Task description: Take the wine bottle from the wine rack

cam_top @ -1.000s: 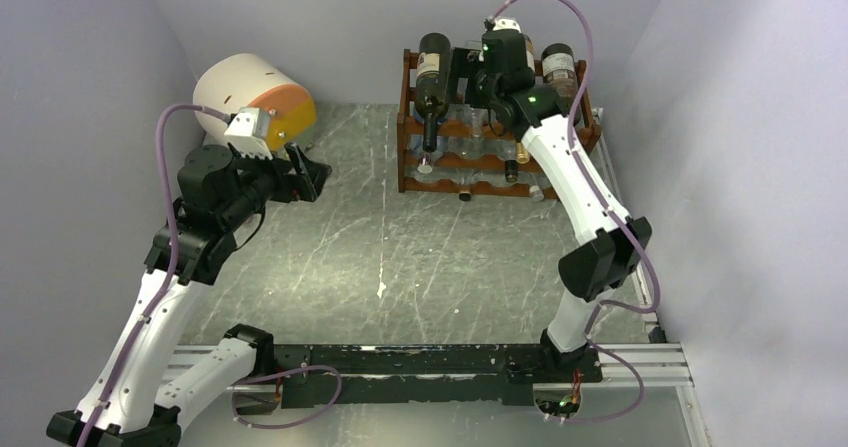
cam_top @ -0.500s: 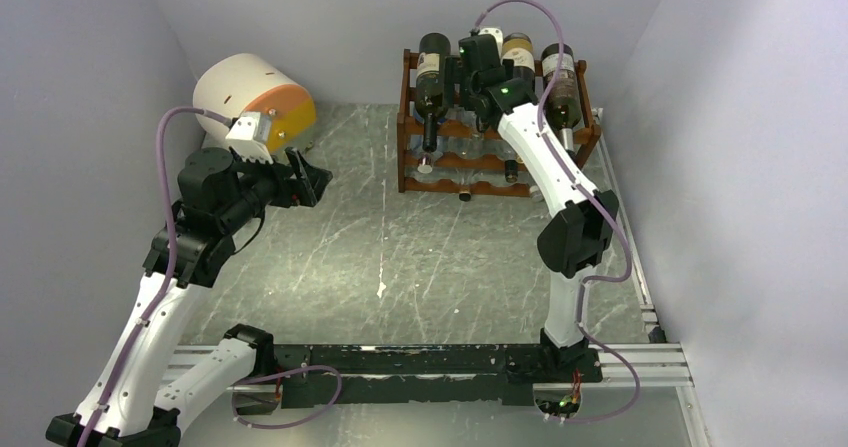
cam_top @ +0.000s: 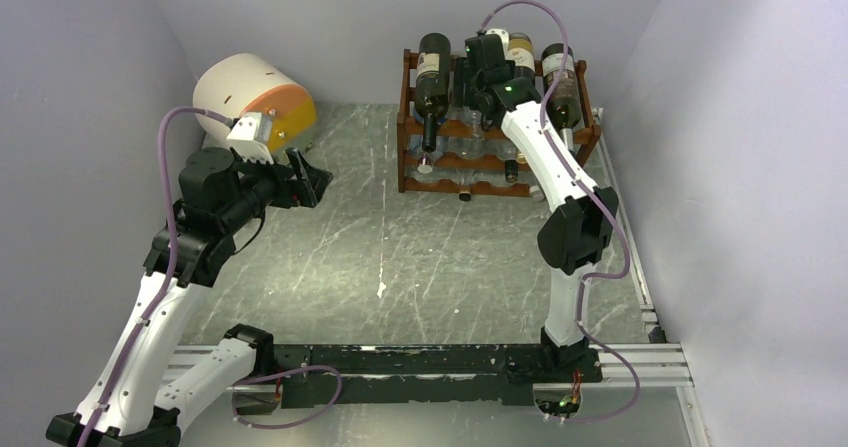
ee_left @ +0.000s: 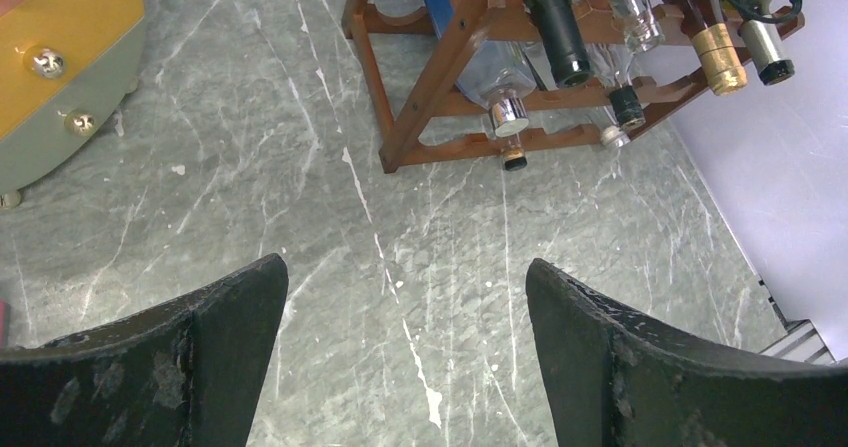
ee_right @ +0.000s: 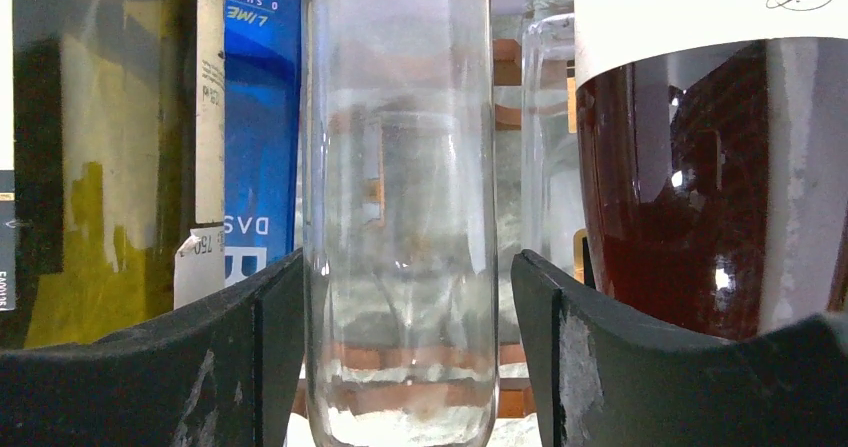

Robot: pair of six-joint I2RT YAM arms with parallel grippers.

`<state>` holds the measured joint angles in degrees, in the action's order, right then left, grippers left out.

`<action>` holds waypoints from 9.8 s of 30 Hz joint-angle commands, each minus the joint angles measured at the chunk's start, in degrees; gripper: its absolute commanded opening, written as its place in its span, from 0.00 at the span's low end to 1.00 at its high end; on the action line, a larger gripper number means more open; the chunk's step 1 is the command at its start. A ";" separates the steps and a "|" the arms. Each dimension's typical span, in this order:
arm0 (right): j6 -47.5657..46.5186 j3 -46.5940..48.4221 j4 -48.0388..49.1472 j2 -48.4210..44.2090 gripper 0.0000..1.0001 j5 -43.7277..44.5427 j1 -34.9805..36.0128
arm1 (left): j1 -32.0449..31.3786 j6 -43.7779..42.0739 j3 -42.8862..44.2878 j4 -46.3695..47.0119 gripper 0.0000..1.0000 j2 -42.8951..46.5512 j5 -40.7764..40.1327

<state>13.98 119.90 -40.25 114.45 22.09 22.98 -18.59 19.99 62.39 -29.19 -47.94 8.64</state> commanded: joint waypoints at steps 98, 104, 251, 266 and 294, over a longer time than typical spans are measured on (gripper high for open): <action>-2.18 -55.30 1.42 -32.60 0.13 -66.74 14.30 | -43.64 -66.09 -14.77 19.79 0.93 -21.64 -16.93; -2.81 -55.04 0.60 -32.35 0.13 -67.18 14.69 | -43.64 -67.00 -16.05 23.49 0.96 -22.59 -18.45; -0.78 -35.69 8.64 -56.61 1.00 6.38 30.89 | 0.62 -10.23 -35.14 72.65 0.07 -9.57 -25.39; 0.70 -39.79 6.23 -59.59 1.00 5.84 30.81 | 13.02 -19.00 -32.36 101.07 0.09 -37.03 -7.82; 1.57 -42.39 7.28 -59.50 1.00 5.86 30.85 | 14.19 -16.24 -35.67 99.09 1.00 -40.55 -9.88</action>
<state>15.03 78.19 -34.04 55.29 27.83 53.71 -4.91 2.07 25.21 70.19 -90.39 -1.23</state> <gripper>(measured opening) 0.998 0.957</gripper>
